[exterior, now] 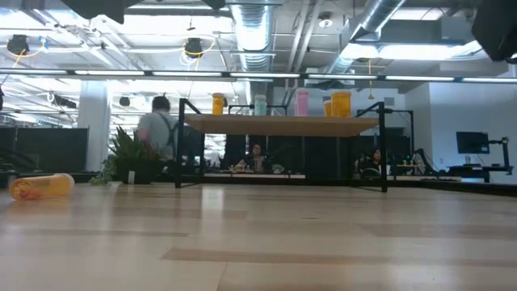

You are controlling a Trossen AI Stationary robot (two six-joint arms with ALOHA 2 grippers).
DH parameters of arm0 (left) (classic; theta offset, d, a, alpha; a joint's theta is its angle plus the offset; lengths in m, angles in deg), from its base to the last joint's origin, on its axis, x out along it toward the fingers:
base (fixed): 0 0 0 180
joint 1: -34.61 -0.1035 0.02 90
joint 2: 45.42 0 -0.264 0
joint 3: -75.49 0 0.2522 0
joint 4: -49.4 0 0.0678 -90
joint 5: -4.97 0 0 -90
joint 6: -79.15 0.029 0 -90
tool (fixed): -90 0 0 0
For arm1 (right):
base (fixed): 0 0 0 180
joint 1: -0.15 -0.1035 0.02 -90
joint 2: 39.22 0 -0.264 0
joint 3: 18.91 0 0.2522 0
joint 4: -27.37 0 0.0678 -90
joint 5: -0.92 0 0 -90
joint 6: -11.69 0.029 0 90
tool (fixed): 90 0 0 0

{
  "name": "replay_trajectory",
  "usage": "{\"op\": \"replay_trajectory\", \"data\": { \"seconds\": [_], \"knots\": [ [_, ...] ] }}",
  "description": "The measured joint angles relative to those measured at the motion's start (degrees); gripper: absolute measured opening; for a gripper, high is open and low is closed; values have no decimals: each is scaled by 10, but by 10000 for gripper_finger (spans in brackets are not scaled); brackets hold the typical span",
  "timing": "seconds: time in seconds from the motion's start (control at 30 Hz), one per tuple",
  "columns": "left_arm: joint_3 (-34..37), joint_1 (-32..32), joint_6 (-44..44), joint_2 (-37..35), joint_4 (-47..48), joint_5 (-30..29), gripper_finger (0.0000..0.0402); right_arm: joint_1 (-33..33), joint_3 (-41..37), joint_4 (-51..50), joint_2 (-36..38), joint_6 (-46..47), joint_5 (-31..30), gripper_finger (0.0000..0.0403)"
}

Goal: Pick and place medicine bottles onto shelf by color
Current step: Put the green pill bottle on the shelf aligned with the other green pill bottles

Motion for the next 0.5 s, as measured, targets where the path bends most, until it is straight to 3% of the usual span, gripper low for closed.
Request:
{"op": "replay_trajectory", "data": {
  "seconds": [0.5],
  "knots": [
    [0,0,-9,0,17,0,249,9,0,-11,-3,4,-59,277]
  ]
}}
